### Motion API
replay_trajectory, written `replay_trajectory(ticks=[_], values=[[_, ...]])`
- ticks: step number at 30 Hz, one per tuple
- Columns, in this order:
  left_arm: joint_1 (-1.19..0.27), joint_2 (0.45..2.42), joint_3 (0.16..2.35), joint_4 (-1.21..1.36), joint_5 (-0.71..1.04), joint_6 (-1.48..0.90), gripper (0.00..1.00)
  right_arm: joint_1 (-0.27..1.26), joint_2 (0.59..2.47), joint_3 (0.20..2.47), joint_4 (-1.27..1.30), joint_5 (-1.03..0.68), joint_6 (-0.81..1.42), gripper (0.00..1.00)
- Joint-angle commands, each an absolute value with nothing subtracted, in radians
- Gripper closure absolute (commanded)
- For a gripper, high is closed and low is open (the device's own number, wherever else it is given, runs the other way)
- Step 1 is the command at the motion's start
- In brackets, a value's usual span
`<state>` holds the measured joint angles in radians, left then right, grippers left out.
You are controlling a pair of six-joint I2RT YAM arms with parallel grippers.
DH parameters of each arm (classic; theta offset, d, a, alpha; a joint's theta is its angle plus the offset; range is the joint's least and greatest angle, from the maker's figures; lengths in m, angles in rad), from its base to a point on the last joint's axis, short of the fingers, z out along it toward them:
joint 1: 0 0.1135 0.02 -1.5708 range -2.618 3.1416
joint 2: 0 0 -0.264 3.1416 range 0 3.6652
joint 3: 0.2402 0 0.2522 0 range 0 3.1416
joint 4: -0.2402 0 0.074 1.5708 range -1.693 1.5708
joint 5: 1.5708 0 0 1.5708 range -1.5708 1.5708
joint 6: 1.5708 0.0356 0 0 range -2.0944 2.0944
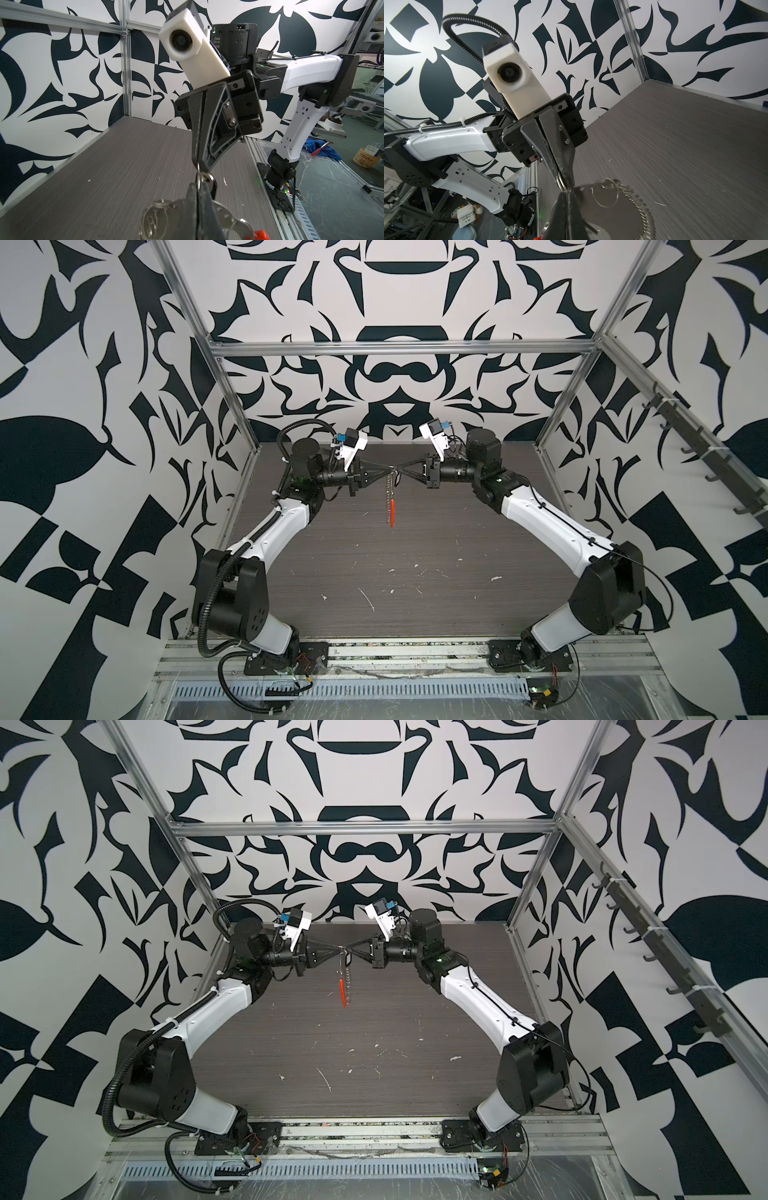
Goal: Put the keys on the keyring
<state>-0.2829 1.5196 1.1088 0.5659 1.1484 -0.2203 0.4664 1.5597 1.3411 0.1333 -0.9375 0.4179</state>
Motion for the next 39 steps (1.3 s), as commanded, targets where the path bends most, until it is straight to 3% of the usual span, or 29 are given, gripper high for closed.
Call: replay_trajectory(ticks=[1,15,22,25,28,31,39], values=[[-0.287,1.51,1.138,0.637,1.151,-0.245,1.0,0.467,1.557,1.338,0.173,-0.936,0.42,1.0],[-0.335,1.5,1.106,0.961,1.061,-0.412,1.0,0.478,1.619,1.327,0.304,-0.992,0.572,1.0],[-0.345,1.602,1.057,1.43,0.967,-0.715,1.0,0.501,1.663,1.331,0.49,-1.017,0.724,1.0],[-0.349,1.604,1.04,1.441,0.942,-0.704,1.0,0.502,1.704,1.326,0.649,-1.038,0.864,1.0],[-0.353,1.598,1.033,1.441,0.912,-0.693,1.0,0.501,1.752,1.326,0.814,-1.052,1.015,0.88],[-0.355,1.6,1.035,1.442,0.897,-0.692,1.0,0.501,1.8,1.343,0.91,-1.053,1.12,0.84],[-0.357,1.601,0.997,1.442,0.863,-0.672,1.0,0.492,1.785,1.354,0.816,-1.053,1.079,0.8]])
